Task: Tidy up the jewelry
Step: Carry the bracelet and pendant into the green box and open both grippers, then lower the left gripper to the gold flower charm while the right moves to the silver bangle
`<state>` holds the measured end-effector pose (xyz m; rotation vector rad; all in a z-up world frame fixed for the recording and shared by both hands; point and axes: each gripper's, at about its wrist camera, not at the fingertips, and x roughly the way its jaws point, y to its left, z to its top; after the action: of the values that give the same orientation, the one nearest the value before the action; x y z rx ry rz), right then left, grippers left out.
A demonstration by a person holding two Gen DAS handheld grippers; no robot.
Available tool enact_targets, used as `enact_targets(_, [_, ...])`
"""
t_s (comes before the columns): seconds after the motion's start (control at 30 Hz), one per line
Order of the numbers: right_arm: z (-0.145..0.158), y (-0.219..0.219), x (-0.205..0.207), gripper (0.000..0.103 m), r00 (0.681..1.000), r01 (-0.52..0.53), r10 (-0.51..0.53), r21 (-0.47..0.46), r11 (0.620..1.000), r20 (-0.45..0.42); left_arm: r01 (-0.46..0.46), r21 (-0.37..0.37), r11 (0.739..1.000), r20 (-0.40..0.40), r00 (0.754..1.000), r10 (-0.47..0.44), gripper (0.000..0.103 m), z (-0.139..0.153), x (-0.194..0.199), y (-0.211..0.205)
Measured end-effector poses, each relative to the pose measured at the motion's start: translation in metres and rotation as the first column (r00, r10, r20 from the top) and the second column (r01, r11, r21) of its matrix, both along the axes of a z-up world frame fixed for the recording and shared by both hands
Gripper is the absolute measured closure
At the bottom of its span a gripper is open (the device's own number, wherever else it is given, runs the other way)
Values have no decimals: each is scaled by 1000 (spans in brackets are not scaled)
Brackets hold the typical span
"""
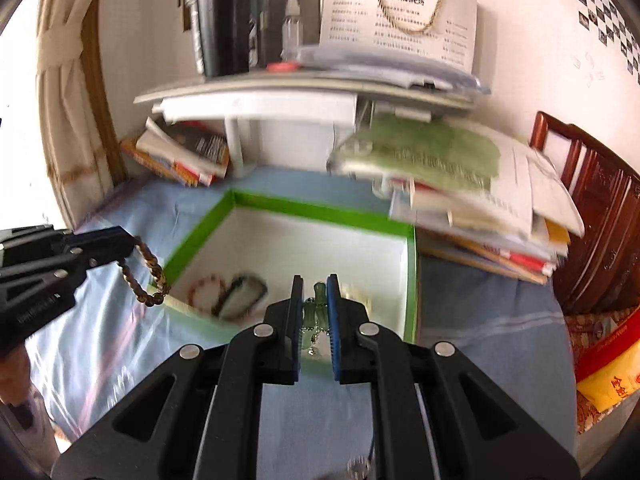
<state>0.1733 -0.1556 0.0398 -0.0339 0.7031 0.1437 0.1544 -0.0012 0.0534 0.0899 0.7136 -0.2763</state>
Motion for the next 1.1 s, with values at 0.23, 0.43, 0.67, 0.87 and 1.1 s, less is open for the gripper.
enact_targets(0.23, [-52, 10, 64, 91, 979, -18, 33, 78, 997, -199, -40, 6, 999, -112, 993, 41, 94, -35, 68, -11])
enact_targets(0.43, [-77, 7, 75, 69, 966, 11, 17, 109, 994, -256, -72, 18, 997, -163, 984, 74, 89, -66, 81, -10])
enact_targets(0.67, [-50, -34, 11, 55, 986, 67, -56, 68, 995, -155, -129, 40, 991, -125, 983, 133, 68, -56, 48, 20])
enact_targets(0.87, [-84, -87, -55, 55, 948, 217, -222, -49, 975, -227, -176, 79, 981, -123, 975, 185, 52, -71, -12, 50])
enact_targets(1.1, [-123, -101, -107, 55, 899, 195, -213, -86, 977, -383, -148, 127, 981, -223, 959, 173, 41, -112, -41, 56])
